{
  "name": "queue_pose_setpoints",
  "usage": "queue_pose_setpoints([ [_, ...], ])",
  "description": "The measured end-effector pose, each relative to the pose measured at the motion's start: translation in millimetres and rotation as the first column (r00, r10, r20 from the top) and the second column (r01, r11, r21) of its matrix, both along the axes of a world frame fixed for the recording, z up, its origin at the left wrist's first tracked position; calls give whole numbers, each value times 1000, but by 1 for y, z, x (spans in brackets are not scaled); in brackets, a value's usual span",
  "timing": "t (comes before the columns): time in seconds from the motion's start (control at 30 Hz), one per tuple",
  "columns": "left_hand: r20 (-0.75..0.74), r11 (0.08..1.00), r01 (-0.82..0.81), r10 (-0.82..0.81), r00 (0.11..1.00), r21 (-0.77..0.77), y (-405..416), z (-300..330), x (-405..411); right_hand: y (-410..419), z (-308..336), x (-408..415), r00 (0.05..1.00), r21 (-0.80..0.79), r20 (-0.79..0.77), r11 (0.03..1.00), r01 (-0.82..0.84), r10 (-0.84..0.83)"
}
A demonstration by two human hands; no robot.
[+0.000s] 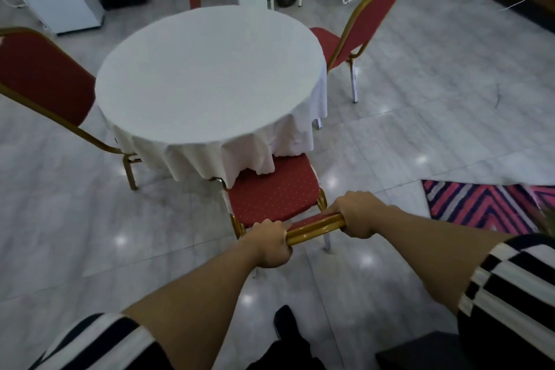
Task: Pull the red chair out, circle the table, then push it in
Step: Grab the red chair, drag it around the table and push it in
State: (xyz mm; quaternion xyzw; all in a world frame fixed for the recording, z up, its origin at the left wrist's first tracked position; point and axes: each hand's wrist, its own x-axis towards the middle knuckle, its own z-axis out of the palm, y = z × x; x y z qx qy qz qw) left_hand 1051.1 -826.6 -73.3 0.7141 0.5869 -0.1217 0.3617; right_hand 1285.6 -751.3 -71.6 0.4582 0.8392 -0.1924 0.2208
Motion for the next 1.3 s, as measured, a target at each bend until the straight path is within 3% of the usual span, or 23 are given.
queue_pose_setpoints([
  [0.43,0,999,-28,28,1000,-40,93,6,-60,102,11,-65,997,8,-36,998,-67,67],
  [0.8,17,998,13,-12,1000,-66,98,2,-69,104,2,-66,996,23,-2,996,-89,89],
  [1.0,6,986,7,-6,1000,-165,110,23,-66,111,10,-61,994,-169,-62,981,-96,87],
  [1.13,-54,991,-61,55,997,-117,135,45,-57,129,33,-50,993,-341,-113,938,-57,19],
  [1.3,-93,995,-94,97,991,32,190,82,-10,177,71,0,998,-294,-45,955,26,-41],
])
